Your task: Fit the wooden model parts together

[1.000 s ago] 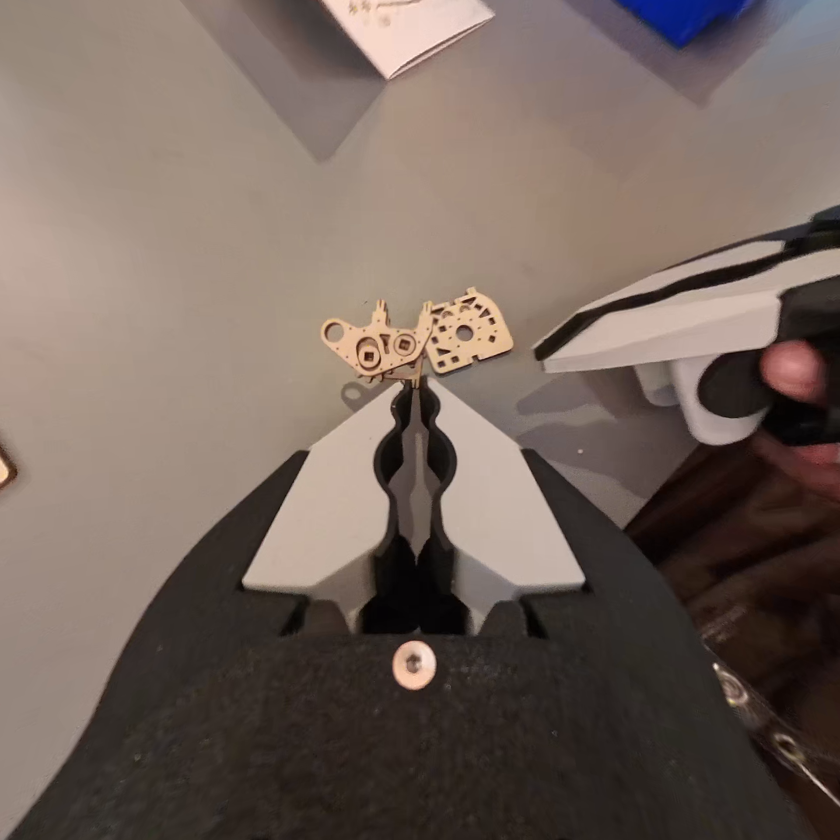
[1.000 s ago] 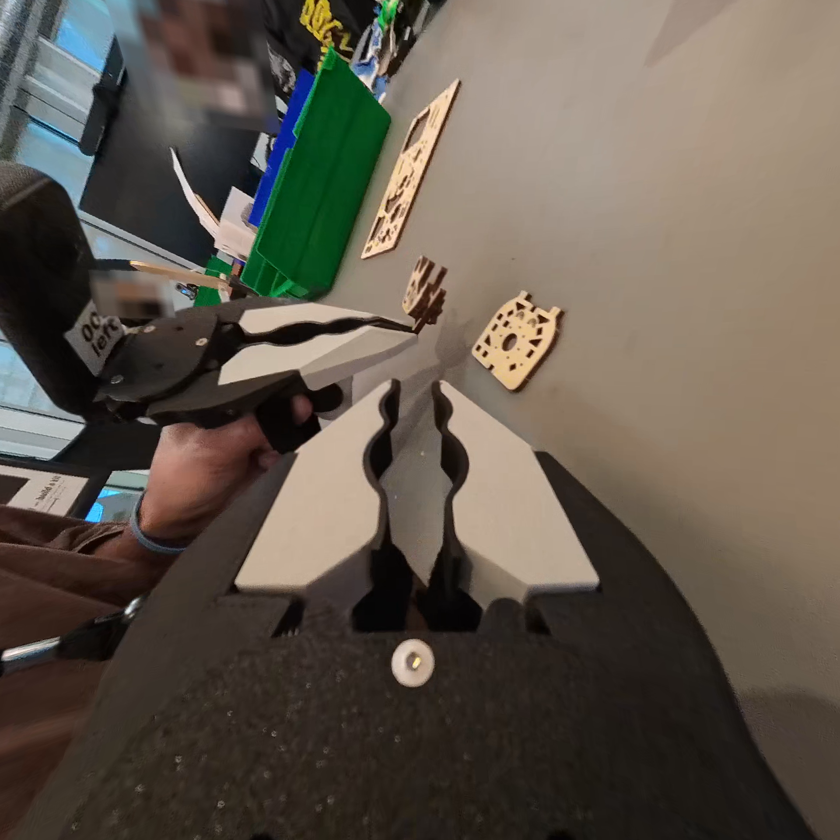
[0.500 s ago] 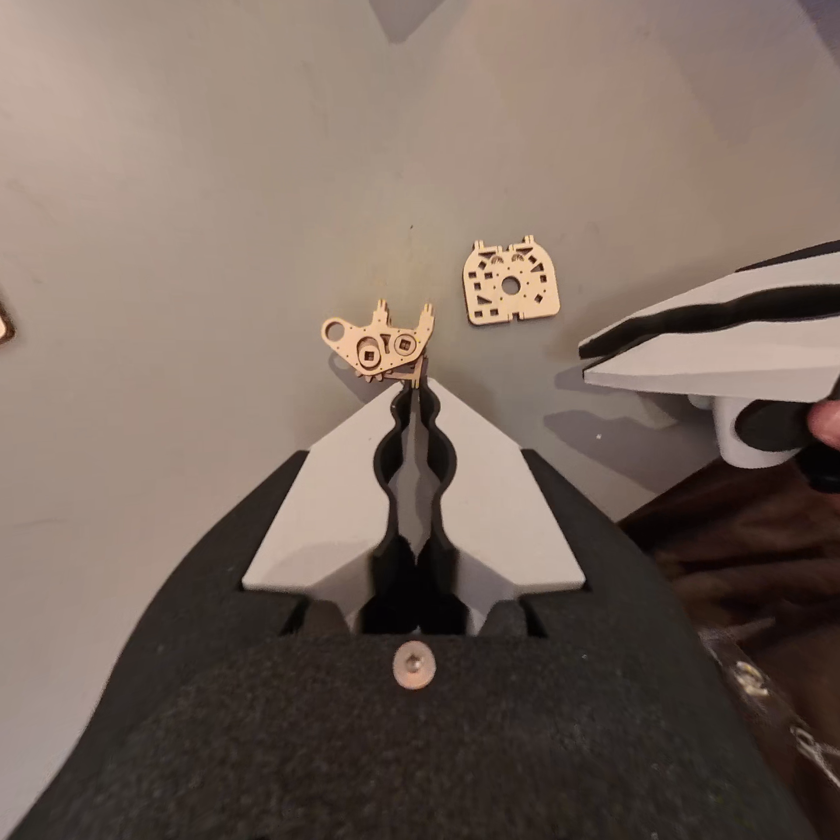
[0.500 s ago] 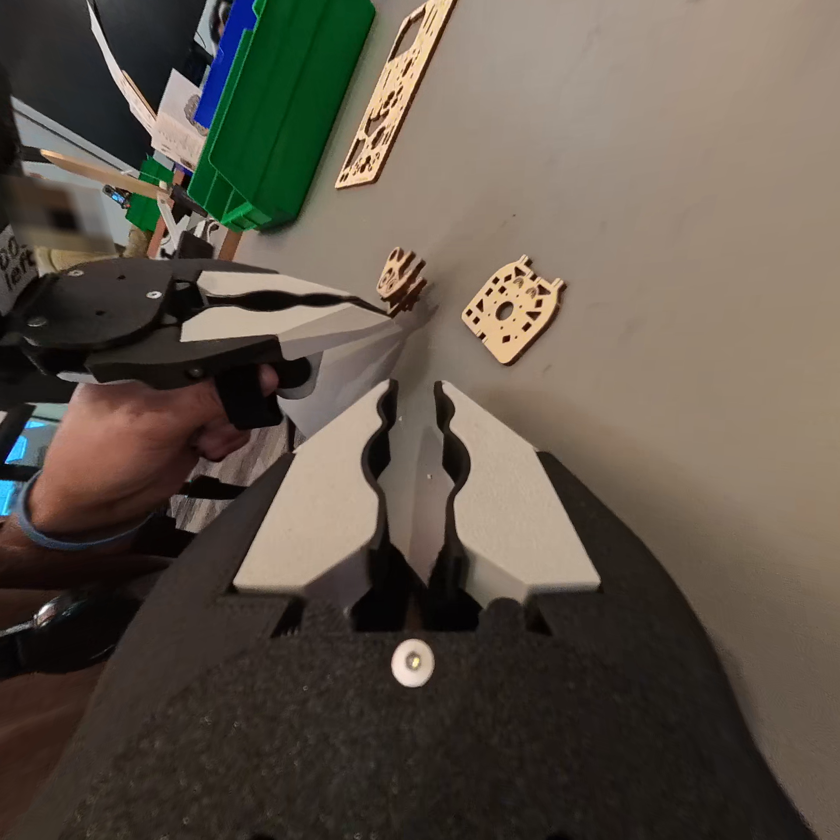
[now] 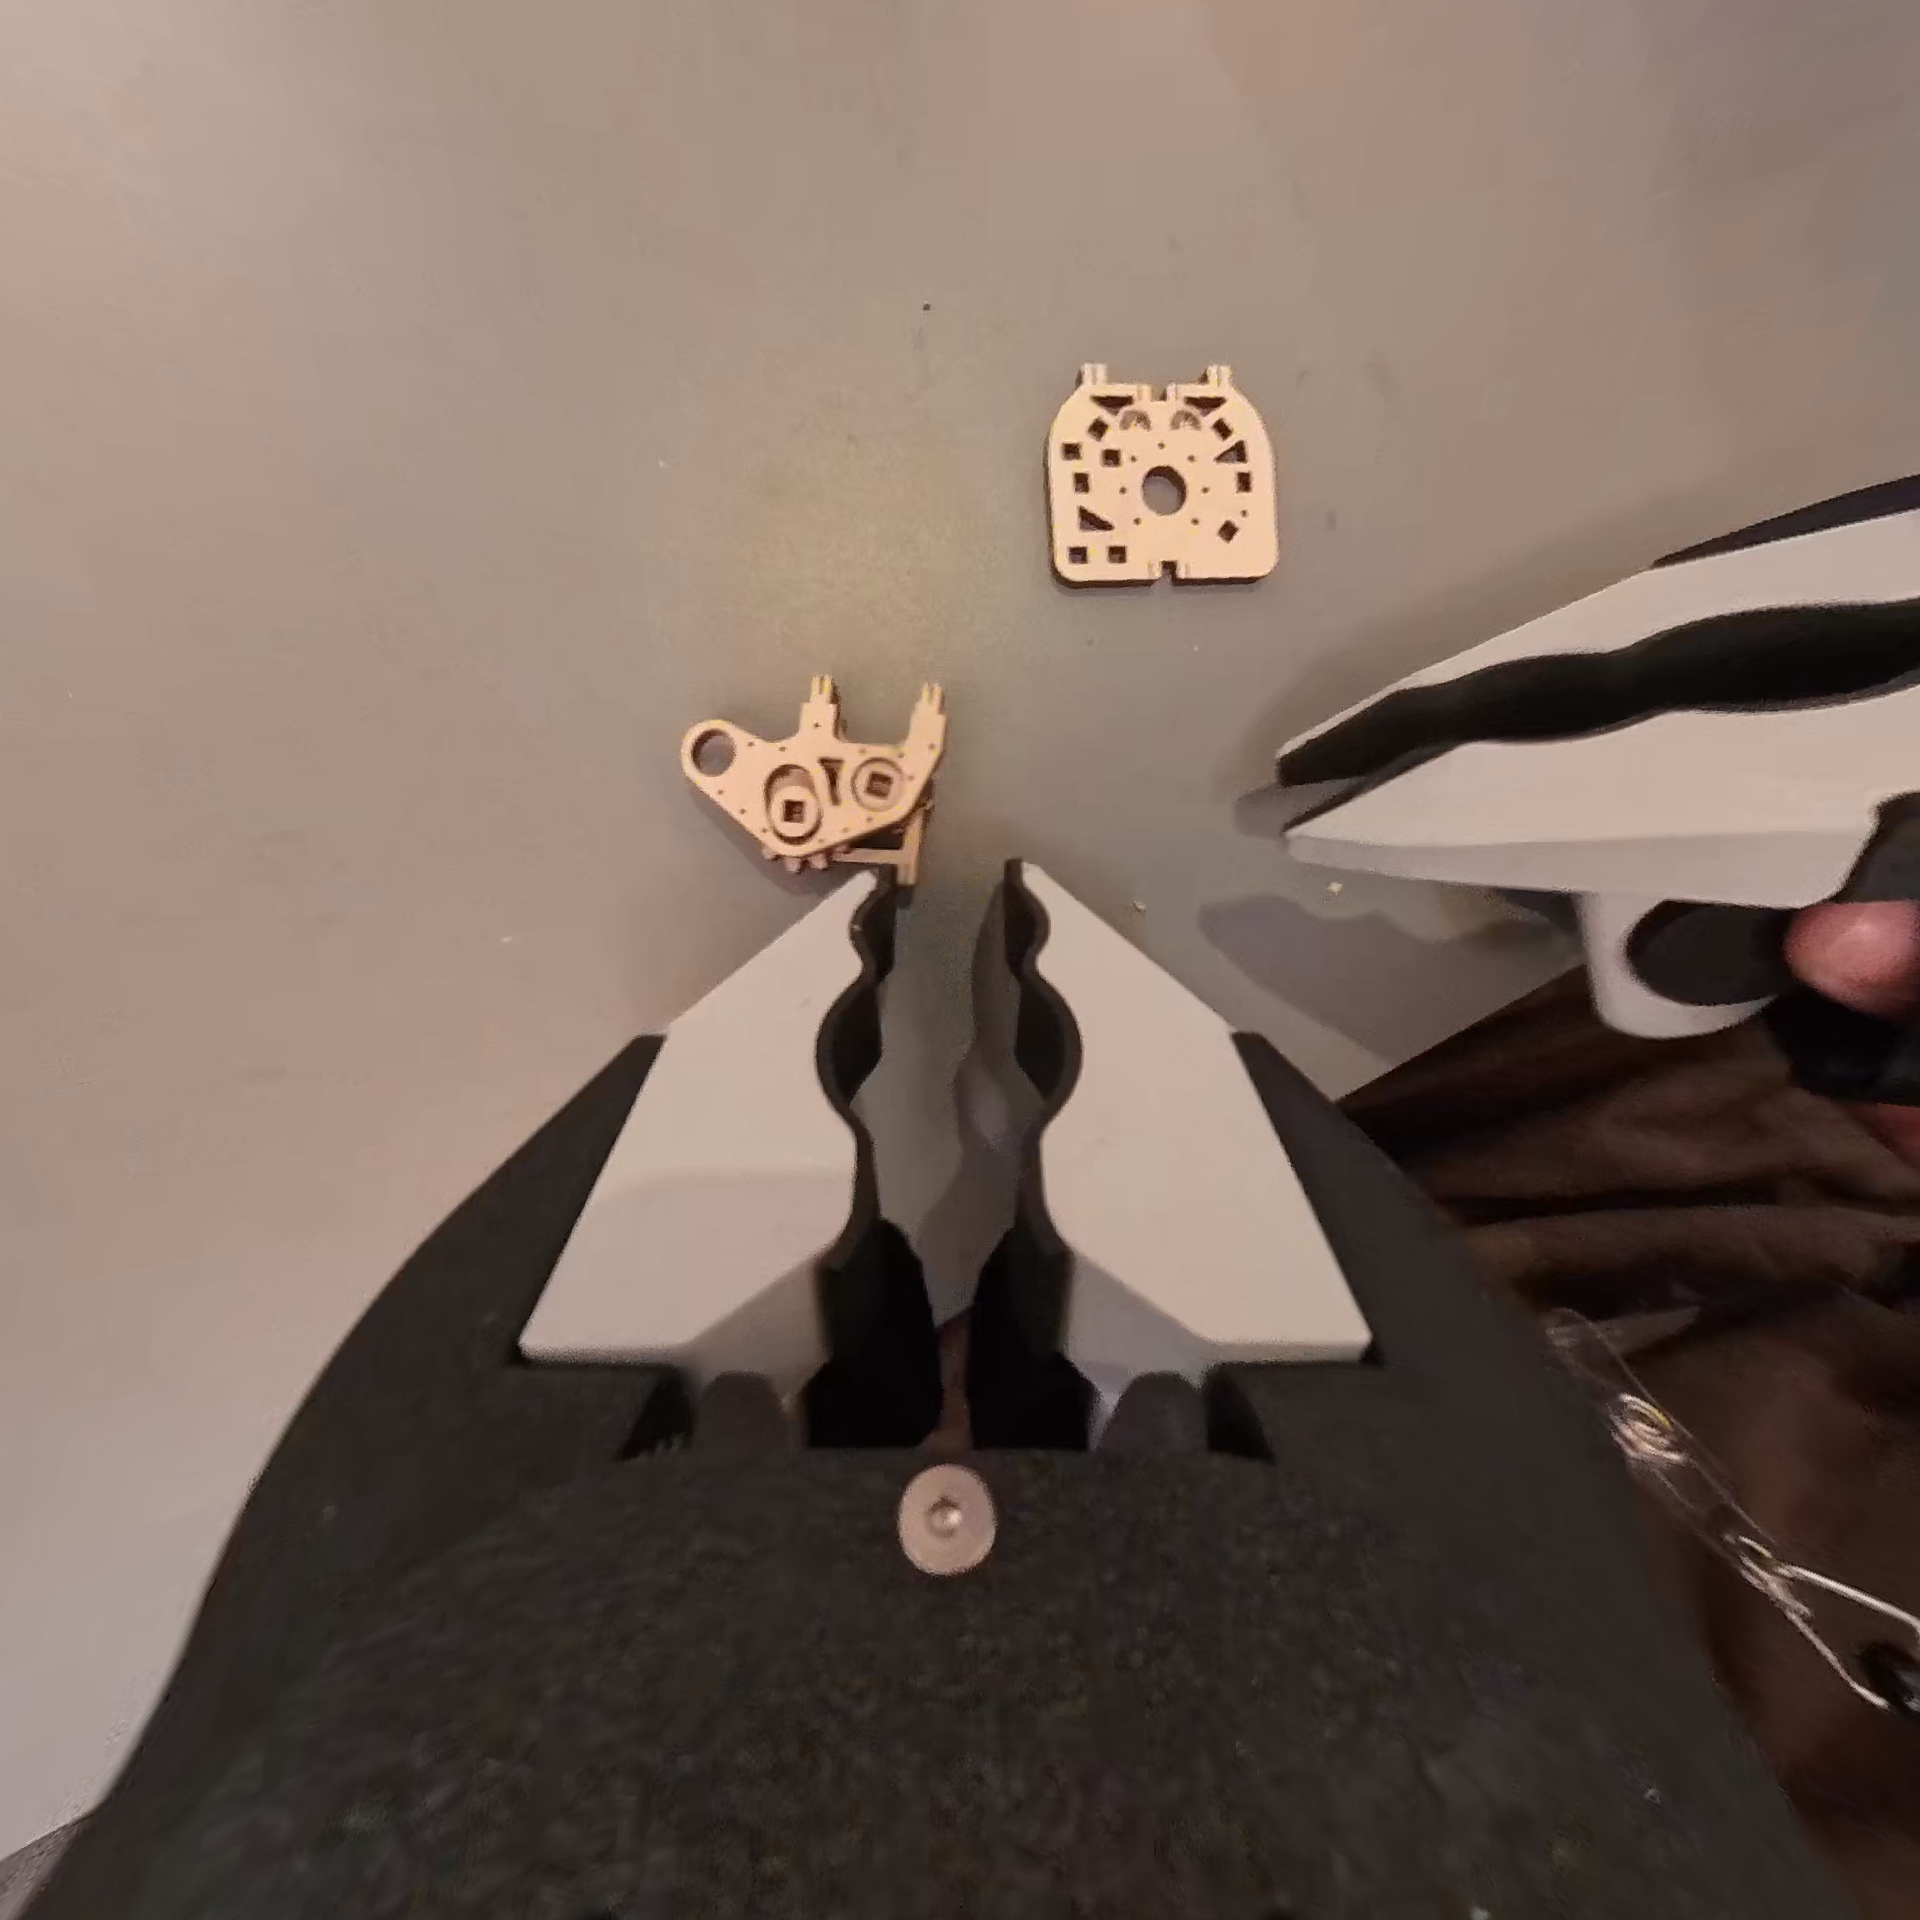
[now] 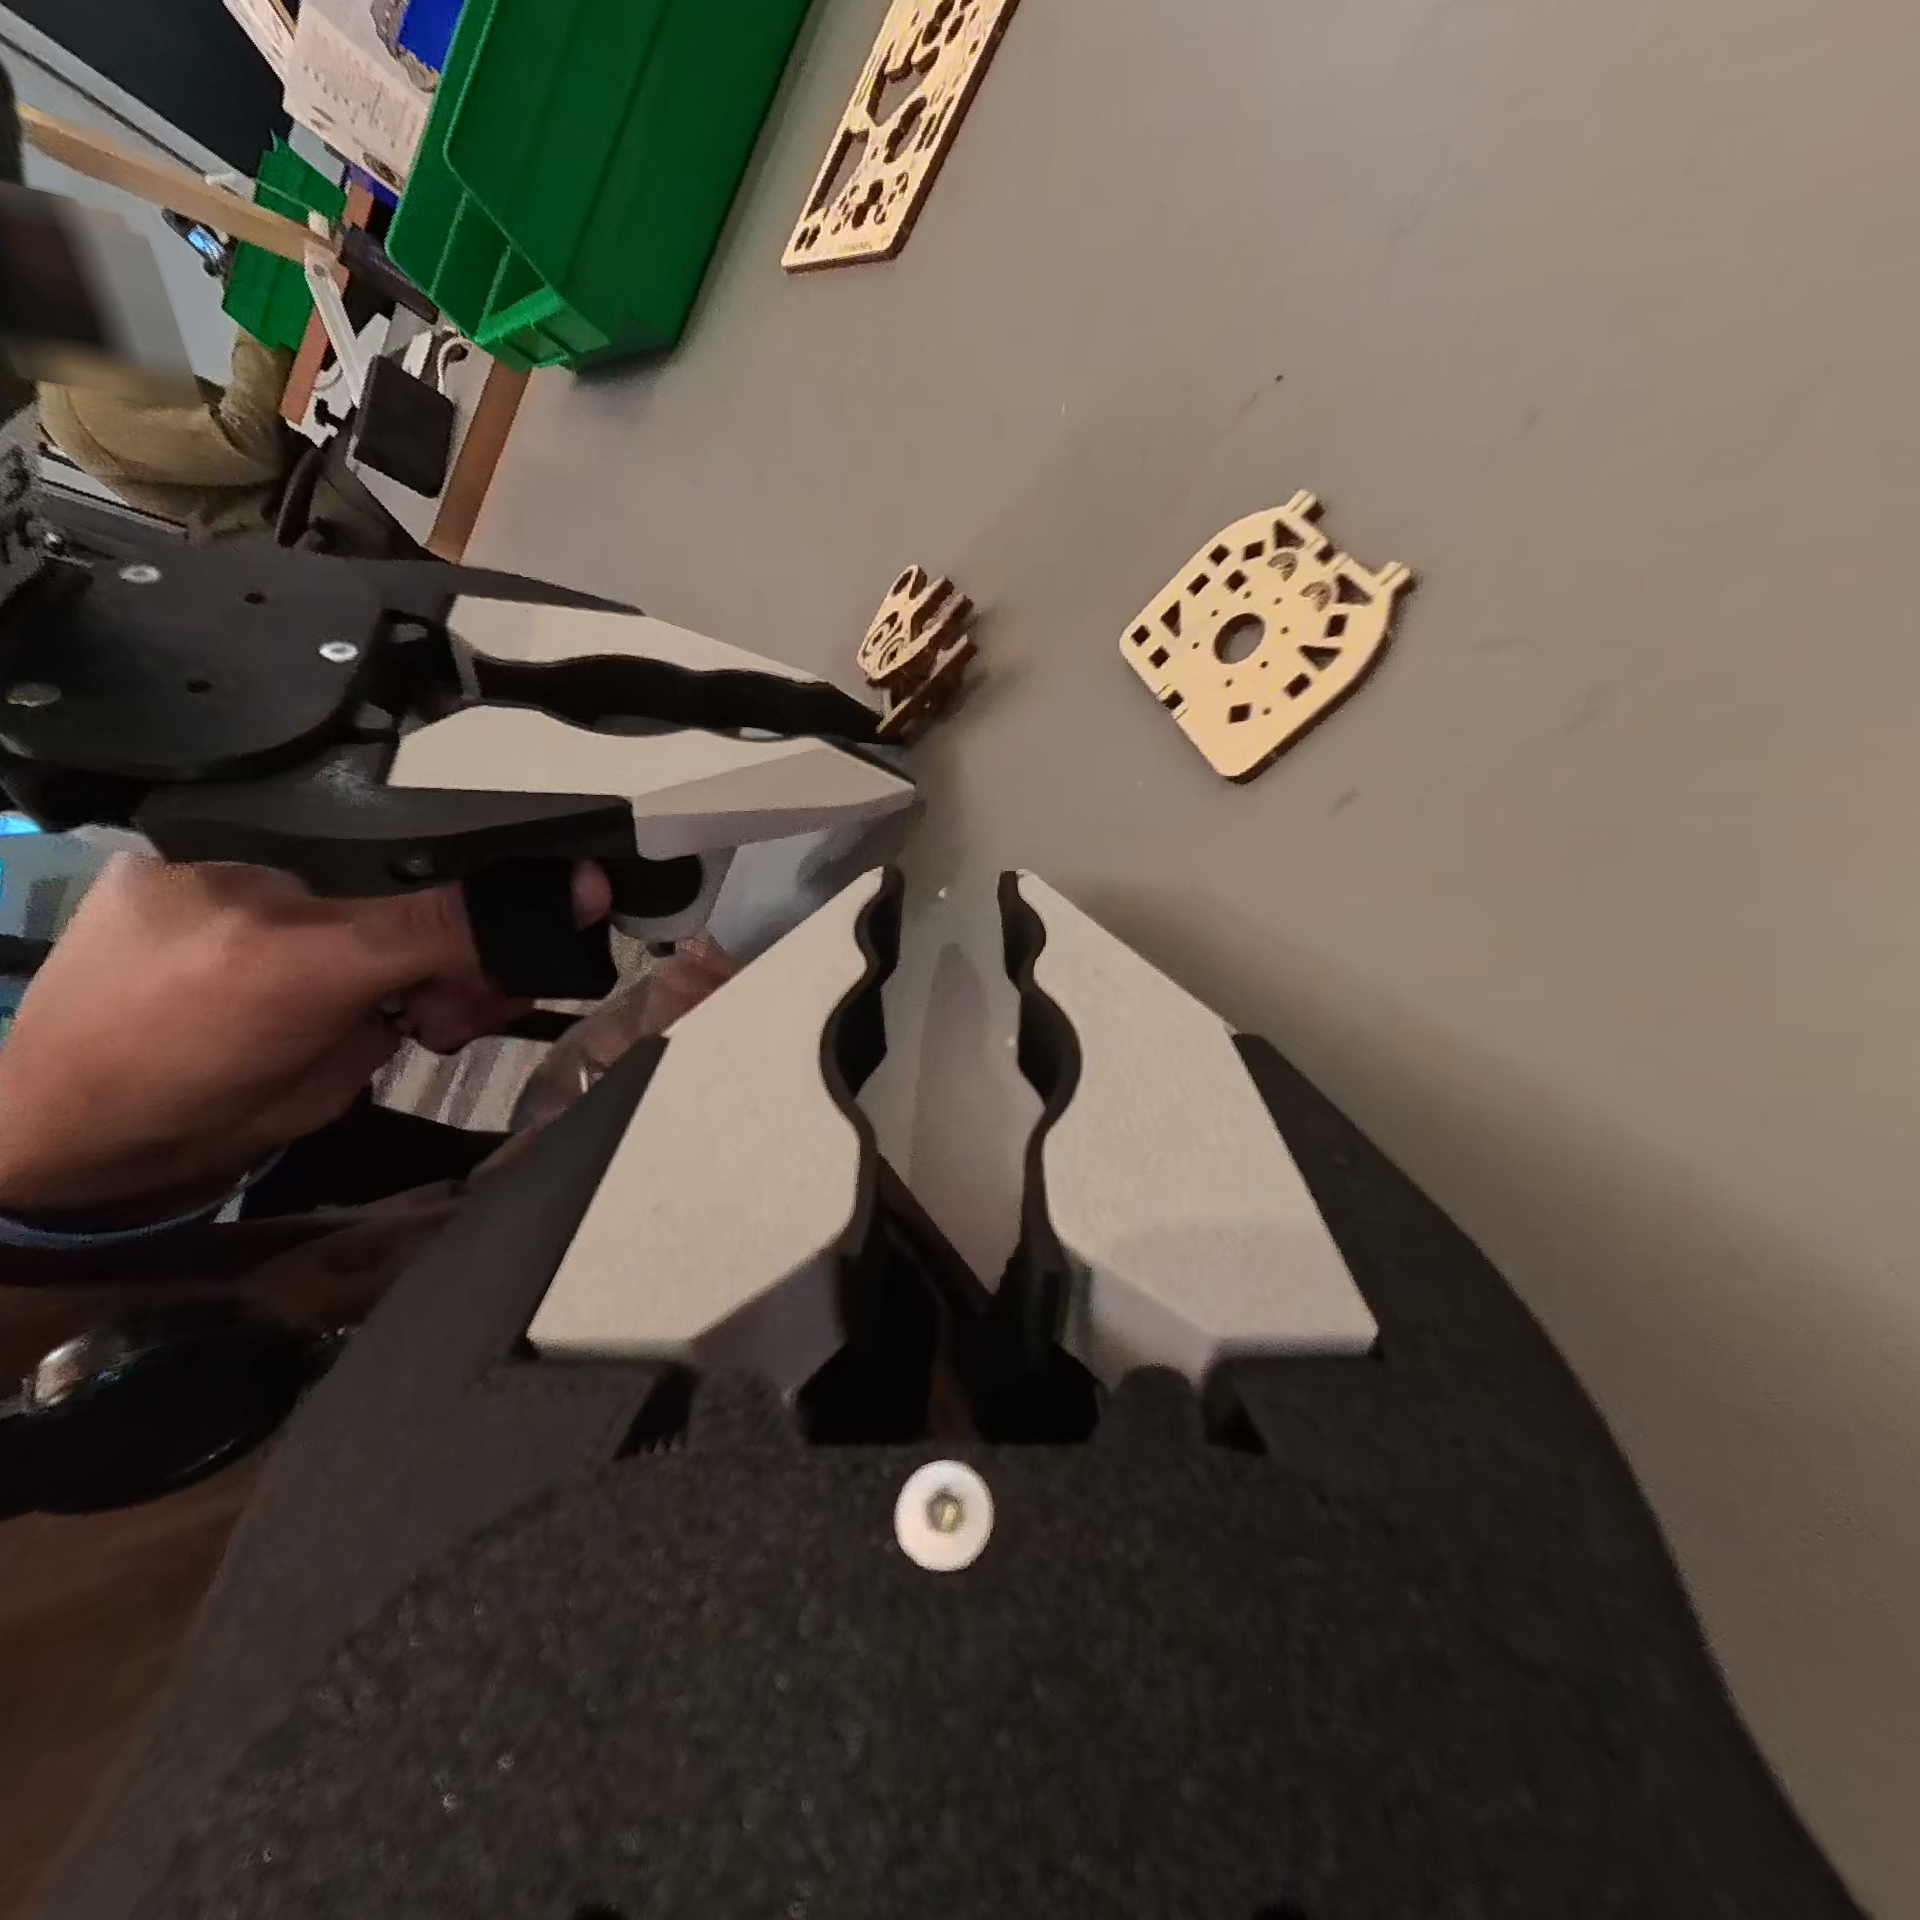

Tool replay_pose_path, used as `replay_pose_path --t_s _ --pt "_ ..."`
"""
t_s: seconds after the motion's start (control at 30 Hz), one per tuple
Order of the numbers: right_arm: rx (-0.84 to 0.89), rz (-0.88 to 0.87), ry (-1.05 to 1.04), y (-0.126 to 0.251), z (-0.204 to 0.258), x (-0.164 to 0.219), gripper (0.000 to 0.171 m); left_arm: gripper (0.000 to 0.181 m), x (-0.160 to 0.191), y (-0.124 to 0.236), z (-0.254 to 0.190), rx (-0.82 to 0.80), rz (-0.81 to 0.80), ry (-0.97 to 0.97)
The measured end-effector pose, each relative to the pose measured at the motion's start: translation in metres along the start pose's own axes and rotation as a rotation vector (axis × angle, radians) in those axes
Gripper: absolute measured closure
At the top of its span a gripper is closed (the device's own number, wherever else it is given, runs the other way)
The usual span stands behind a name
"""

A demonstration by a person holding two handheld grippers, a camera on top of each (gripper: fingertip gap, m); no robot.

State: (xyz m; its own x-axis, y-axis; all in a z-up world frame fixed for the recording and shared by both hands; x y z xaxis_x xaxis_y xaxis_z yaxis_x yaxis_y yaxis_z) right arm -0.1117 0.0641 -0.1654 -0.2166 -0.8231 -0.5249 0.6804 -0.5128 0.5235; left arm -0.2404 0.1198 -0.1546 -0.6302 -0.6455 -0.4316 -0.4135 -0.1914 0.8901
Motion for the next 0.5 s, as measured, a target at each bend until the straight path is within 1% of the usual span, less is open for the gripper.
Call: replay_pose_path --t_s 0.13,0.27,0.4,0.5 --pt "0.039 0.013 0.086 -0.005 0.005 0.000 0.149 0.160 0.000 0.000 -0.007 0.066 -0.015 0.008" --pt "0.106 -0.052 0.199 -0.005 0.009 -0.002 0.144 0.160 0.006 0.003 -0.008 0.093 0.002 -0.006" --pt "0.156 -0.088 0.346 -0.013 0.014 -0.003 0.143 0.160 0.018 0.025 -0.010 0.169 -0.021 -0.045" --pt "0.247 -0.114 0.479 -0.022 0.022 -0.006 0.143 0.161 0.018 0.043 -0.004 0.205 -0.059 -0.139"
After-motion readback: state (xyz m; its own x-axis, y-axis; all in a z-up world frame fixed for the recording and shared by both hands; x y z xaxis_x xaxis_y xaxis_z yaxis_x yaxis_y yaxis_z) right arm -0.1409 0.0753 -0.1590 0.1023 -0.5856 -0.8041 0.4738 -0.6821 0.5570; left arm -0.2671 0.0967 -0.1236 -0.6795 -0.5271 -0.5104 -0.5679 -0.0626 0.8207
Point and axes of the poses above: each gripper's, where its closed fingertips meet, y back along the fingers, x out of its underside, z = x × y across the jaws, the point moved 8 cm from there along y, back along the fingers, and after that the axes turned 5 degrees about z, right-handed, at the moved point
